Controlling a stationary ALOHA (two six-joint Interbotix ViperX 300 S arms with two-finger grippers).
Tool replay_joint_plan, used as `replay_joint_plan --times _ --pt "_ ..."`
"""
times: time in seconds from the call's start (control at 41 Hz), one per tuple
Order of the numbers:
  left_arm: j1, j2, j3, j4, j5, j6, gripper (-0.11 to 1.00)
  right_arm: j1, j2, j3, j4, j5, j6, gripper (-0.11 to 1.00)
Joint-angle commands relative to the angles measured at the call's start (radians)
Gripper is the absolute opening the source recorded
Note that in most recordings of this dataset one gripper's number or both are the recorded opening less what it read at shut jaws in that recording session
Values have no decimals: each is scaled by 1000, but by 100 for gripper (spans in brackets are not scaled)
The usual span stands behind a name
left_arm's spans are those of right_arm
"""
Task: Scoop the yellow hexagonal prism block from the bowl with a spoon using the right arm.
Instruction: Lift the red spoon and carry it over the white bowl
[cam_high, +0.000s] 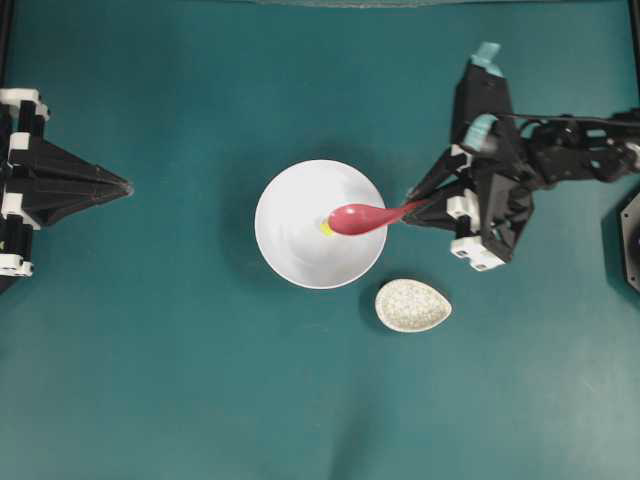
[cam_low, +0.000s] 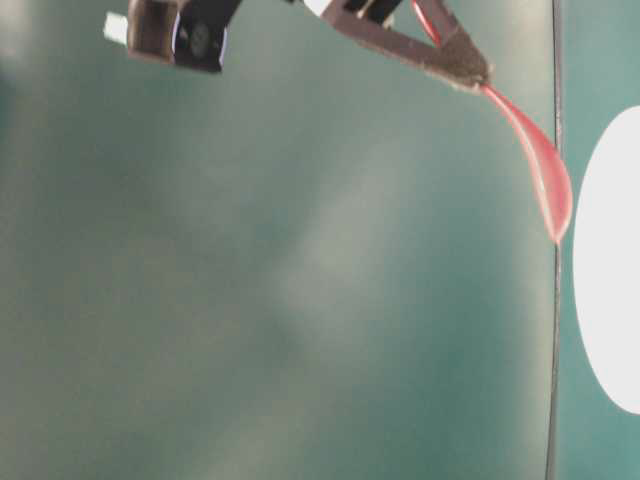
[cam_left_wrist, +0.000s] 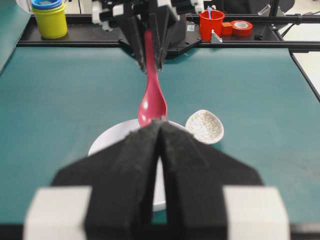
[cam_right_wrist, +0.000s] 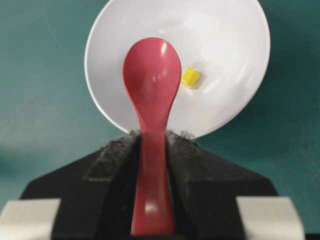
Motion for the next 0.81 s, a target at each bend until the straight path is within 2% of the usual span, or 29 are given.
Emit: replay_joint_plan --times 0.0,0.22,0.317,0.635,0.781 --pt "2 8 -21 3 -12 2 -1 -12 21 -63 -9 44 2 22" --pt "2 8 -21 3 -11 -2 -1 -34 97 -179 -57 187 32 22" --pt "2 8 -21 3 -11 -3 -1 -38 124 -232 -103 242 83 22" --pt "2 8 -21 3 -11 -12 -1 -37 187 -351 -345 423 353 22" --pt "2 8 -20 3 -11 -14 -1 -18 202 -393 -428 492 426 22"
